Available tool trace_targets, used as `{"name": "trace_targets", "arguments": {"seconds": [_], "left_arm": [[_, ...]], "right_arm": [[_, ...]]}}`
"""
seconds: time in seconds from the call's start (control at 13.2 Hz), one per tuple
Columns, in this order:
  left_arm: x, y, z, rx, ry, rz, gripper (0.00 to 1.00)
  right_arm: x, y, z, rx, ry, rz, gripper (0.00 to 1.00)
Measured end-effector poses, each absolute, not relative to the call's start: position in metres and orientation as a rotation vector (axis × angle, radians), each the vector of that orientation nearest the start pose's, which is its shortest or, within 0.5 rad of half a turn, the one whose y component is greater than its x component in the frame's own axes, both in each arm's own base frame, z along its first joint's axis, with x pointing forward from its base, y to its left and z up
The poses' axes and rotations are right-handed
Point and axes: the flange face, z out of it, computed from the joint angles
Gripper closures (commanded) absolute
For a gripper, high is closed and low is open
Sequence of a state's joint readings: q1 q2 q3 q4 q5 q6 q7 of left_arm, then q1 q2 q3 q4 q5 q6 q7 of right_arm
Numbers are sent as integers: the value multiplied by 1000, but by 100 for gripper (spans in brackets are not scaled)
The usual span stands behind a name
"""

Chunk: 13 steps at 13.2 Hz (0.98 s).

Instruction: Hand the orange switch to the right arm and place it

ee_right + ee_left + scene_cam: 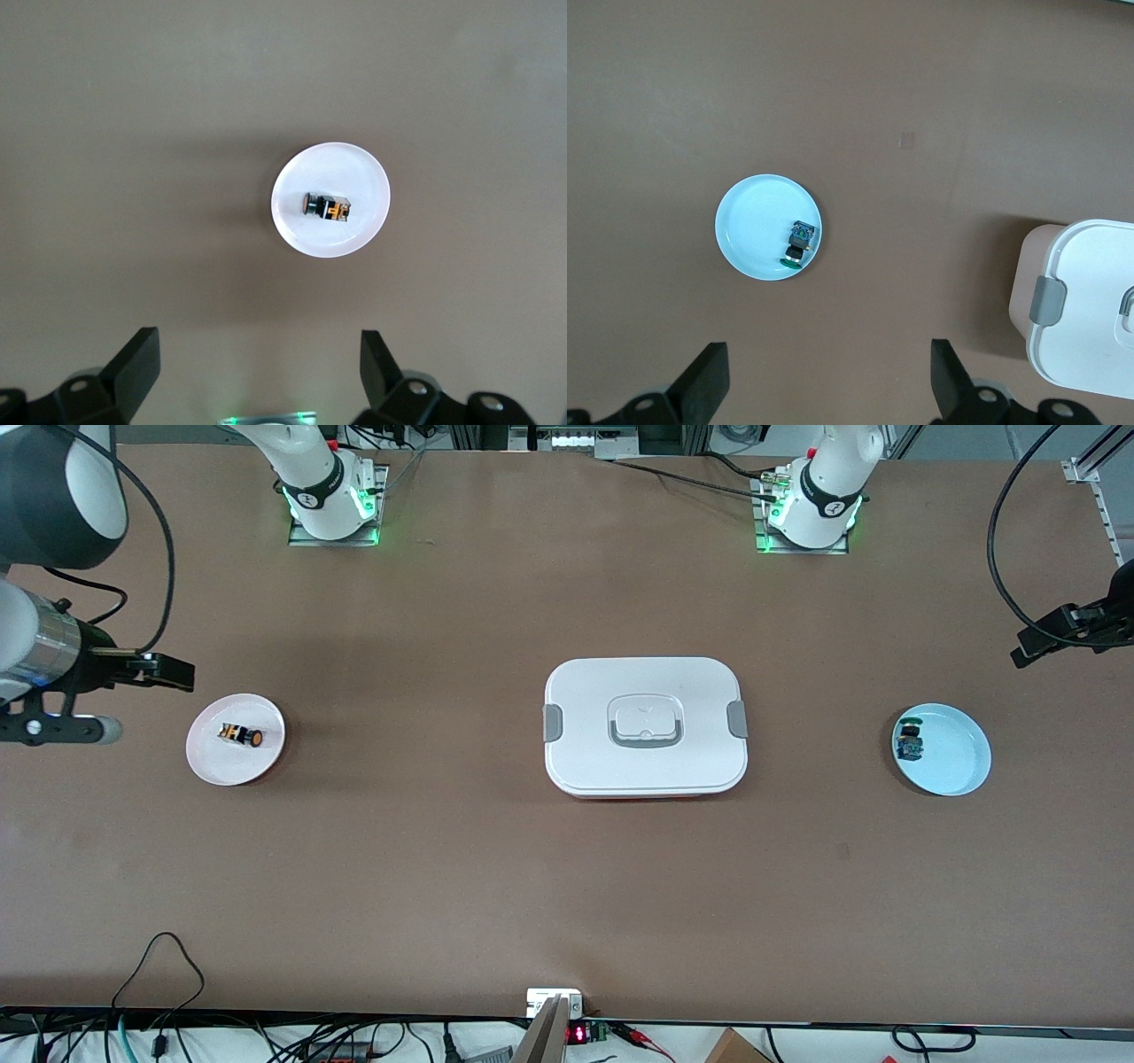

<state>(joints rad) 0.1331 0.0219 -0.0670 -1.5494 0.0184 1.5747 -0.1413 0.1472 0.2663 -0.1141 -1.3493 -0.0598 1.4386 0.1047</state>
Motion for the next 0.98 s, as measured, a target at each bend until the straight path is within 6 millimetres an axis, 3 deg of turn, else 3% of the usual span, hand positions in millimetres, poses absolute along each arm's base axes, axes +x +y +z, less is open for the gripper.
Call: {"name": "trace_targets", "arguments": {"seconds": [0.3, 0.98], "left_arm": [[560, 40, 623, -3108, -325, -5, 0], [560, 40, 623, -3108, -326, -3, 0]], "right_arm": [[615, -9, 559, -3178, 184, 221, 0], [572, 4, 553, -3187, 93, 154, 0]]}}
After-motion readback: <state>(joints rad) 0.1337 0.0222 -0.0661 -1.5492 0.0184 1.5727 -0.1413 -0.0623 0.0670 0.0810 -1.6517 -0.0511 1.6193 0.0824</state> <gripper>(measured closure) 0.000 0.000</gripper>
